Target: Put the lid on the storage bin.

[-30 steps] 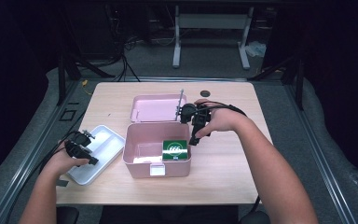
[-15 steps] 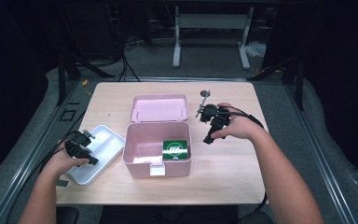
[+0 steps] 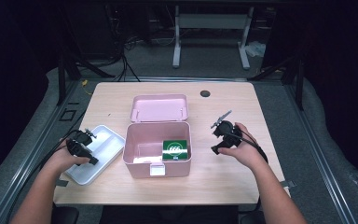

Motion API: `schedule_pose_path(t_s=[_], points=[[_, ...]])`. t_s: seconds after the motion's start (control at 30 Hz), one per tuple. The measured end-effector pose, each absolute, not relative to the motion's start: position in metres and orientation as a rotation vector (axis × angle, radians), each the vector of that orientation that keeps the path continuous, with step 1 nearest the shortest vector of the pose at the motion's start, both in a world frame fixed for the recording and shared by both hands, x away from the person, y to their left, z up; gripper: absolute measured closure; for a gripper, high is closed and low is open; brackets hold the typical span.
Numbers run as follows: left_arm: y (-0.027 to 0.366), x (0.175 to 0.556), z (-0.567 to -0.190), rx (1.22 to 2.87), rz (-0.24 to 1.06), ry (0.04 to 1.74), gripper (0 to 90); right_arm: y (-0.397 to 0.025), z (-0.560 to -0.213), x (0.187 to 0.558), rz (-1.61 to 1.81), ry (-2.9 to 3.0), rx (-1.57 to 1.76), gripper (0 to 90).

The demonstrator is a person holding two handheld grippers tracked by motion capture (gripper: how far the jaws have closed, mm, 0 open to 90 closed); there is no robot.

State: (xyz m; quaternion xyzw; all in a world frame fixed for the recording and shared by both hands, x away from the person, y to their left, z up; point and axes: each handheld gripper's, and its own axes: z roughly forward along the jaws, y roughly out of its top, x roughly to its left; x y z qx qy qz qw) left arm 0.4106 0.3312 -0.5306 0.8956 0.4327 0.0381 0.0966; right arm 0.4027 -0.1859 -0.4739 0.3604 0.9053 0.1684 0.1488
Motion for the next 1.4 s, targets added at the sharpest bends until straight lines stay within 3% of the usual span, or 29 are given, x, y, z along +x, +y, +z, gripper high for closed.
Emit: schedule_pose_path(t_s=[0.4,0.73,0.93,1.4], points=[[0.333,0.409,-0.531,2.634,0.124,1.287,39.3,-0.201,-0.503,0.375,0.713,2.403,1.214,27.6],[0.343,0.41,-0.528,2.583,0.142,1.297,64.9,-0.209,-0.512,0.369,0.8,2.344,1.265,31.1],[0.342,0.414,-0.527,2.593,0.119,1.315,75.6,-0.21,-0.516,0.369,0.831,2.36,1.29,31.2],[0.329,0.426,-0.526,2.687,0.05,1.329,84.8,-0.208,-0.52,0.369,0.837,2.383,1.285,32.1]])
